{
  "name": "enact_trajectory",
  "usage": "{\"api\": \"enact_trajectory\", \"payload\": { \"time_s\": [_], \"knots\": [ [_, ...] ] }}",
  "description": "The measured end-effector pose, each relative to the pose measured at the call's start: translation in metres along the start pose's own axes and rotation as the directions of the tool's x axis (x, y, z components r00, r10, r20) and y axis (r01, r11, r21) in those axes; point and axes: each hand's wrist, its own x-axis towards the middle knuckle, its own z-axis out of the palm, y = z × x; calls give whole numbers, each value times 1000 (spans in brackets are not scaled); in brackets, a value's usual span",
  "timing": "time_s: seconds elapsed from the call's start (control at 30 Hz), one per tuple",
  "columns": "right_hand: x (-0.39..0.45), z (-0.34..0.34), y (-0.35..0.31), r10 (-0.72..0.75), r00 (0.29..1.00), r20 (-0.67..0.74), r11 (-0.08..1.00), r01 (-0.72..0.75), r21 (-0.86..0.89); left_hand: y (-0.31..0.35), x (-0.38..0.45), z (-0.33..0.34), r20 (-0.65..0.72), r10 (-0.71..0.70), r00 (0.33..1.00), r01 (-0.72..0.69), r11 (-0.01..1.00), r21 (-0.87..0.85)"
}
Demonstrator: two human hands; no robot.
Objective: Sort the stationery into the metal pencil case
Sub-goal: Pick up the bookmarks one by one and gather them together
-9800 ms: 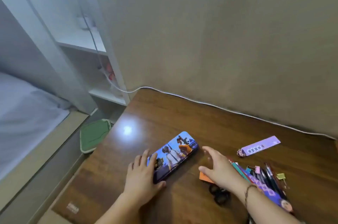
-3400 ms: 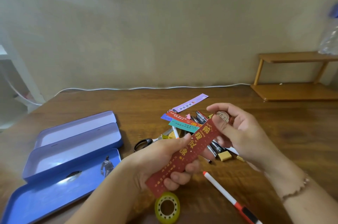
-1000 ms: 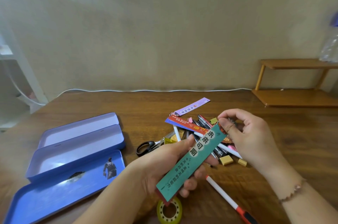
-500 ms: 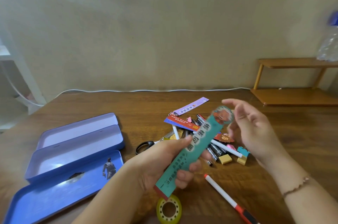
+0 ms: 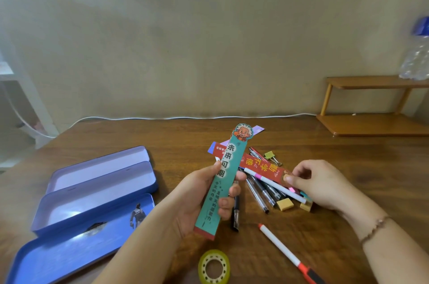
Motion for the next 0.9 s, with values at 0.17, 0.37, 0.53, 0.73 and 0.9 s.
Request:
{"api": "enact_trajectory", "payload": {
  "time_s": [0.17, 0.37, 0.53, 0.73, 0.9],
  "knots": [
    [1, -18, 7, -28, 917, -399, 807, 256, 533, 2, -3, 5, -28, -10, 1000, 10, 1000, -30],
    [-11, -39, 6, 236, 718, -655, 291, 590, 753, -3, -5, 14, -9, -84, 996, 84, 995, 56],
    [-16, -9, -14, -74, 833, -549, 511, 504, 696, -12, -7, 21, 119, -119, 986, 108, 989, 96],
    [-21, 13, -22, -315, 733, -603, 753, 579, 311, -13, -10, 22, 197, -145, 970, 105, 975, 198],
    [-19, 17, -23, -252, 835, -490, 717, 501, 485, -15, -7, 21, 229, -145, 963, 96, 973, 211]
  ]
}}
